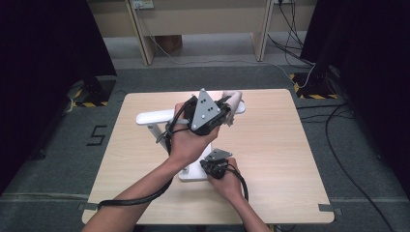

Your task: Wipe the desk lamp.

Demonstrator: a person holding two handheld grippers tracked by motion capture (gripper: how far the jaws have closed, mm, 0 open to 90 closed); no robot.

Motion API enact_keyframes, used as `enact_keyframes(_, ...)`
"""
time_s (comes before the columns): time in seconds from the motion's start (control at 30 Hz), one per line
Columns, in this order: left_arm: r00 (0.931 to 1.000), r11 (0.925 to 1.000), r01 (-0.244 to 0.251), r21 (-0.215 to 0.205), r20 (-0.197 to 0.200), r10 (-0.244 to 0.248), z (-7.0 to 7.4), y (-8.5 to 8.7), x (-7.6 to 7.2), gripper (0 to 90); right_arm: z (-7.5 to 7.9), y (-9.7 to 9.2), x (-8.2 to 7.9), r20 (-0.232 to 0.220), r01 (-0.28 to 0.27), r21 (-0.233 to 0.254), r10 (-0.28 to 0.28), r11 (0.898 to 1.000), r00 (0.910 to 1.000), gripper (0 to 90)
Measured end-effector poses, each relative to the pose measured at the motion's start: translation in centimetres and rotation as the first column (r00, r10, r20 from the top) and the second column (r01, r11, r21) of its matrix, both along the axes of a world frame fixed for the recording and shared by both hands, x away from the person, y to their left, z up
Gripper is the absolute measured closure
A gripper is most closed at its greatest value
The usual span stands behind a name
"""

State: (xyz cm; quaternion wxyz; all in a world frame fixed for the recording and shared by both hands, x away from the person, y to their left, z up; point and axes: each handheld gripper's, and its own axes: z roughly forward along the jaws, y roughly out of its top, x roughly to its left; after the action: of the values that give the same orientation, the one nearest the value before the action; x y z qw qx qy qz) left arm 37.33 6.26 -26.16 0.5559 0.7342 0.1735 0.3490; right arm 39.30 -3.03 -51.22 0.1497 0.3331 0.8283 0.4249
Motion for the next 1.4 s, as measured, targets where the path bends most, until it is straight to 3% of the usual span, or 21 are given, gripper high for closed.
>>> enact_keyframes(1.4, 0.9990, 0.9991, 0.042, 0.004, 0.013, -0.042, -0.6, -3.8, 0.7, 82.4, 0.0, -0.1, 0.0, 0.000, -0.003, 0.003, 0.003, 1.000, 1.0000, 88.7)
